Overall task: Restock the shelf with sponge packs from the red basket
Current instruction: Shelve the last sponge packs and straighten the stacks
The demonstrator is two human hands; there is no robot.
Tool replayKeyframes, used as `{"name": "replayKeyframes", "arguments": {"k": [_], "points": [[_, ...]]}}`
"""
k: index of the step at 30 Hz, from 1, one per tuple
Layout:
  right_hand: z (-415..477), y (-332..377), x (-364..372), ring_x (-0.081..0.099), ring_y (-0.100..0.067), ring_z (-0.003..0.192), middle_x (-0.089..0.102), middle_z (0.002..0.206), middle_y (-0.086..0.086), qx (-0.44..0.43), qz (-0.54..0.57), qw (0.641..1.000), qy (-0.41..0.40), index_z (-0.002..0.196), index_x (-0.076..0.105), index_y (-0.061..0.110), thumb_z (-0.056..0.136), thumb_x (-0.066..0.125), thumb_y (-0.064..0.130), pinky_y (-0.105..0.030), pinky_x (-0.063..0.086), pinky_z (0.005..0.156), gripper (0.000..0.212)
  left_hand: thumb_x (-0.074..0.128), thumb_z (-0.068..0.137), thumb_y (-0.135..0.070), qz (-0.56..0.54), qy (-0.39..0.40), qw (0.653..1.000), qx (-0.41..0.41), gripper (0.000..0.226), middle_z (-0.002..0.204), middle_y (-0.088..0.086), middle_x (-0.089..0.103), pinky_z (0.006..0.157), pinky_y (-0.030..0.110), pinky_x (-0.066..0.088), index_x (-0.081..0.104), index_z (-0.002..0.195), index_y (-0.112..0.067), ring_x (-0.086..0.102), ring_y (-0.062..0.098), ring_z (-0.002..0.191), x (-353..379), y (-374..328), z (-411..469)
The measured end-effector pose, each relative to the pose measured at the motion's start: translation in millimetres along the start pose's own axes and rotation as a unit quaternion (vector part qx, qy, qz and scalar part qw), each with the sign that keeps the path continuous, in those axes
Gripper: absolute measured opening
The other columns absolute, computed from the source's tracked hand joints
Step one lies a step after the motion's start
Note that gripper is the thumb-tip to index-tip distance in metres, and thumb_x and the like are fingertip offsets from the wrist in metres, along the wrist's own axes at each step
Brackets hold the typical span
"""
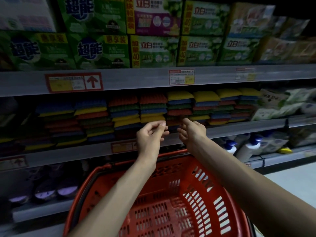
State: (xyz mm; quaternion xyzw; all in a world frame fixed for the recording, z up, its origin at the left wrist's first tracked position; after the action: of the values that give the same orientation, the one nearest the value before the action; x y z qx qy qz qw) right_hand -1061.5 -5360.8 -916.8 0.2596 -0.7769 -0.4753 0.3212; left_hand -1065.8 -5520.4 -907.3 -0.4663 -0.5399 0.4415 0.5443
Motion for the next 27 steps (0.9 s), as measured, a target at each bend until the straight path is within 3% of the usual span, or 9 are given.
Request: {"name": "replayKeyframes", "arguments": {"k": [5, 7, 9, 11, 12, 14, 16, 21, 27], "points": [[0.4, 1.5, 0.6, 0.075, -0.025, 0.092, 0.062, 0.072, -0.005, 0.009, -0.003, 1.0, -0.005, 0.155, 0.035, 0.004, 0.1, 0.062, 0.012, -0.029, 0.055, 0.064, 0.062, 0.065, 0.1, -0.022, 0.001, 0.014, 1.0, 0.002, 0.009, 0.094, -0.001, 0.078, 0.086, 0.037, 0.06, 0.074, 0.102, -0.02, 0.076, 0.009, 0.086, 6.0, -0.1, -2.7], [1.3, 1.5, -1.2, 0.075, -0.015, 0.069, 0.061, 0.06, -0.002, 0.019, -0.006, 1.0, -0.002, 0.151, 0.041, 0.001, 0.099, 0.063, 0.013, -0.027, 0.054, 0.053, 0.057, 0.065, 0.1, -0.022, 0.005, 0.021, 1.0, 0.004, 0.01, 0.095, -0.001, 0.078, 0.086, 0.036, 0.06, 0.074, 0.103, -0.019, 0.076, 0.009, 0.087, 8.4, -1.1, -4.1], [2.7, -0.9, -5.3, 0.052, -0.007, 0.034, 0.051, 0.043, 0.004, 0.035, -0.003, 0.999, 0.005, 0.132, 0.054, -0.002, 0.099, 0.063, 0.012, -0.019, 0.035, 0.035, 0.037, 0.065, 0.1, -0.021, 0.01, 0.023, 1.0, 0.007, 0.011, 0.095, -0.001, 0.078, 0.085, 0.035, 0.06, 0.074, 0.105, -0.018, 0.076, 0.008, 0.087, 9.9, -2.0, -5.3], [2.3, -1.7, -11.8, 0.037, -0.007, 0.026, 0.042, 0.037, 0.005, 0.05, 0.004, 0.999, -0.002, 0.096, 0.057, 0.003, 0.101, 0.061, 0.011, -0.017, 0.024, 0.033, 0.01, 0.065, 0.1, -0.02, 0.014, 0.024, 1.0, 0.009, 0.01, 0.095, -0.001, 0.078, 0.085, 0.035, 0.06, 0.074, 0.104, -0.02, 0.075, 0.007, 0.087, 11.4, -2.0, -7.1], [0.6, 0.1, -15.2, 0.041, -0.01, 0.028, 0.041, 0.037, 0.004, 0.053, 0.005, 0.999, -0.002, 0.088, 0.056, 0.005, 0.101, 0.061, 0.011, -0.019, 0.025, 0.035, 0.015, 0.065, 0.1, -0.02, 0.017, 0.026, 0.999, 0.012, 0.009, 0.095, -0.001, 0.078, 0.084, 0.035, 0.06, 0.074, 0.103, -0.021, 0.075, 0.007, 0.087, 12.7, -2.1, -8.2], [-3.6, 8.1, -21.1, 0.07, -0.032, 0.055, 0.053, 0.051, -0.002, 0.036, 0.005, 0.999, -0.01, 0.095, 0.066, 0.001, 0.1, 0.064, 0.014, -0.026, 0.035, 0.047, 0.014, 0.066, 0.099, -0.02, 0.023, 0.029, 0.999, 0.018, 0.009, 0.094, -0.001, 0.078, 0.083, 0.033, 0.06, 0.074, 0.101, -0.023, 0.075, 0.007, 0.087, 16.1, -2.2, -10.4], [-3.2, 15.4, -30.5, 0.071, -0.042, 0.104, 0.068, 0.076, -0.013, 0.02, 0.011, 0.999, -0.029, 0.11, 0.068, -0.004, 0.099, 0.066, 0.018, -0.029, 0.051, 0.063, 0.024, 0.065, 0.1, -0.02, 0.025, 0.032, 0.999, 0.022, 0.01, 0.094, -0.001, 0.078, 0.082, 0.032, 0.059, 0.074, 0.102, -0.022, 0.075, 0.008, 0.088, 20.1, -2.0, -12.7], [8.3, 27.0, -48.4, 0.071, -0.013, 0.069, 0.067, 0.069, -0.004, 0.021, 0.046, 0.997, -0.051, 0.12, 0.066, -0.003, 0.1, 0.065, 0.021, -0.022, 0.051, 0.052, 0.031, 0.064, 0.1, -0.02, 0.021, 0.048, 0.998, 0.025, 0.014, 0.096, 0.0, 0.079, 0.082, 0.03, 0.059, 0.075, 0.108, -0.018, 0.075, 0.01, 0.09, 29.3, 0.0, -18.6], [21.6, 27.9, -54.2, 0.071, -0.025, 0.106, 0.073, 0.106, -0.012, 0.028, 0.077, 0.994, -0.078, 0.135, 0.059, 0.005, 0.102, 0.06, 0.014, -0.024, 0.046, 0.056, 0.035, 0.066, 0.099, -0.019, 0.023, 0.051, 0.998, 0.019, 0.012, 0.095, 0.001, 0.079, 0.086, 0.035, 0.059, 0.074, 0.108, -0.017, 0.076, 0.01, 0.09, 33.8, 4.3, -21.7]]}}
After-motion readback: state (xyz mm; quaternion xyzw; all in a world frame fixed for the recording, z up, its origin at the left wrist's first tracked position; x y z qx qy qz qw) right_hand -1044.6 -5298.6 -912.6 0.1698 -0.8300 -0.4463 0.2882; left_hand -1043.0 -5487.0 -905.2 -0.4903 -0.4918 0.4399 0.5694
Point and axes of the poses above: each hand's wrist, its own z-axis towards the middle knuckle, its own x-axis out of the palm, y = z × x, the point moved 6 cm from there along z, towards the middle knuckle
